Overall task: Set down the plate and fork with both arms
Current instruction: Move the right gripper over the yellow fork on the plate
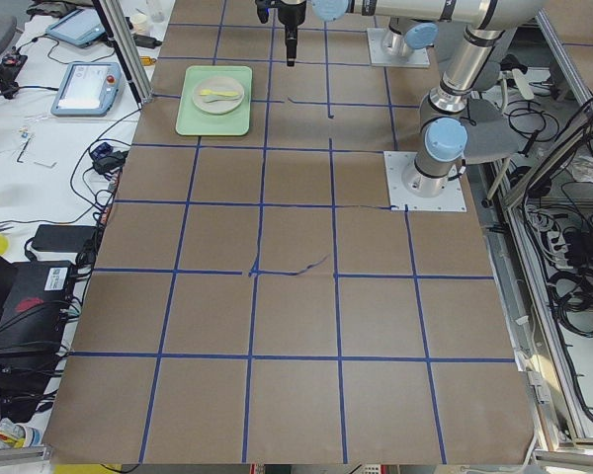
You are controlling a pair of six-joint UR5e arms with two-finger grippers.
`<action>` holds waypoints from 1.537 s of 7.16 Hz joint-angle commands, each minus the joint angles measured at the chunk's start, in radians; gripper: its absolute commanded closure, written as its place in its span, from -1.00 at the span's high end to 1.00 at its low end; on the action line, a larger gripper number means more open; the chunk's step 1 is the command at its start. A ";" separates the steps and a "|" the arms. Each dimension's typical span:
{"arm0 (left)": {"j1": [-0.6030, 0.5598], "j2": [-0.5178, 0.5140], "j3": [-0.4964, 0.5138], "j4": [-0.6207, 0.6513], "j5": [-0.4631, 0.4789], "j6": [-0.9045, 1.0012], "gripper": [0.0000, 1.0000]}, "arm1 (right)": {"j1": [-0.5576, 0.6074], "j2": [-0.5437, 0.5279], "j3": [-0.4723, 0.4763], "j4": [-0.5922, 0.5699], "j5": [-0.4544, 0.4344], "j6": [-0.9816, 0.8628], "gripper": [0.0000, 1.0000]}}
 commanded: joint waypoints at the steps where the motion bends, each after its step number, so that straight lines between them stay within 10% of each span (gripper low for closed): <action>1: -0.001 0.002 -0.002 -0.002 0.006 0.001 1.00 | 0.002 0.042 -0.013 -0.048 0.013 -0.010 1.00; 5: -0.001 0.000 -0.004 -0.003 0.018 0.001 1.00 | 0.017 0.554 -0.460 -0.042 0.077 -0.035 1.00; 7: -0.001 -0.001 -0.007 -0.002 0.020 -0.001 1.00 | 0.046 0.657 -0.503 -0.093 0.076 0.006 0.24; 11: -0.001 0.002 -0.027 -0.005 0.021 -0.001 1.00 | 0.069 0.719 -0.502 -0.141 0.077 0.016 0.23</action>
